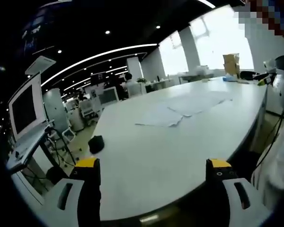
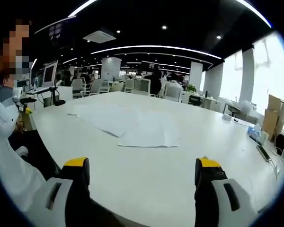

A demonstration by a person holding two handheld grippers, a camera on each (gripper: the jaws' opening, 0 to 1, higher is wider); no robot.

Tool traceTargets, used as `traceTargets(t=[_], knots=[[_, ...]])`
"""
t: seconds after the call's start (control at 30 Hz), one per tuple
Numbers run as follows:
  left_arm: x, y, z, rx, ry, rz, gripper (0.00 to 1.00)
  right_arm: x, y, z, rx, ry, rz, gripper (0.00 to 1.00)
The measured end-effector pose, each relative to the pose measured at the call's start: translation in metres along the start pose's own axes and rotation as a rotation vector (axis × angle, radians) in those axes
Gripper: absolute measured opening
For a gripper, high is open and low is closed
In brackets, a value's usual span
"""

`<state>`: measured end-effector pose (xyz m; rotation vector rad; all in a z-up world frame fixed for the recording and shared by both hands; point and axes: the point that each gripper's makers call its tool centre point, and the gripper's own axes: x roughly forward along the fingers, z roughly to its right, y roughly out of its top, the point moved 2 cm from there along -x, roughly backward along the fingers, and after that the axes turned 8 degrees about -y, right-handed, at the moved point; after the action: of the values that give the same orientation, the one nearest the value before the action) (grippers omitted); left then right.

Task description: Organize the stack of printing papers by aligning and flattening the scattered papers on the table

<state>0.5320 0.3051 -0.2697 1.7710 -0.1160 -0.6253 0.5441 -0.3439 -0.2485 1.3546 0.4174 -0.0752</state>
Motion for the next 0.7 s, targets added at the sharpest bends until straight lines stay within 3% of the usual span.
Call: traceTargets(t=[0.7], knots=[[-0.0032, -0.0029, -0.0025, 0.002, 0.004, 0.000, 0.94, -0.0015, -0.0015, 0.0001, -0.003, -0.023, 0.001, 0.90]])
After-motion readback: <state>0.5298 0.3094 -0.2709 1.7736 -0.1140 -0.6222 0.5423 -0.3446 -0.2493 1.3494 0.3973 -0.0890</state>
